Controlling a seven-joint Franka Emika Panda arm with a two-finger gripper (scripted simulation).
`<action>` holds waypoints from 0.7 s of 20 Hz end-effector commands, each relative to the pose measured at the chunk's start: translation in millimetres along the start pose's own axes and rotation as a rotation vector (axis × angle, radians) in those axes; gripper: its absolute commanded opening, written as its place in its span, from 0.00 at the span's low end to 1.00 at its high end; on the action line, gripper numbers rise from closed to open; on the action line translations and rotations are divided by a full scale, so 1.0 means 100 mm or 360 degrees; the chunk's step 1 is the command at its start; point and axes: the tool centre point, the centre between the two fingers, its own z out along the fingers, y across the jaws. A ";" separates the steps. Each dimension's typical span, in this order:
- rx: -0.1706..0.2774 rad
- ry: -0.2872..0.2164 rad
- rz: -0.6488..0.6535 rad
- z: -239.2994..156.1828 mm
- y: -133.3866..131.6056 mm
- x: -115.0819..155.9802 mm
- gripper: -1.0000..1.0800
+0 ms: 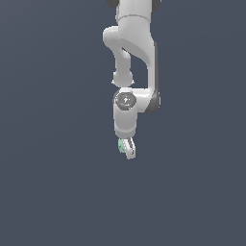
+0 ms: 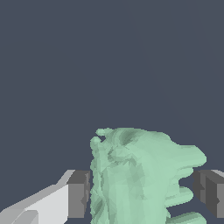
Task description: Pick up the object and move it to a goal position.
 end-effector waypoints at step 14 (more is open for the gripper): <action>0.0001 0.0000 -0.0001 -0.98 0.26 -1.13 0.00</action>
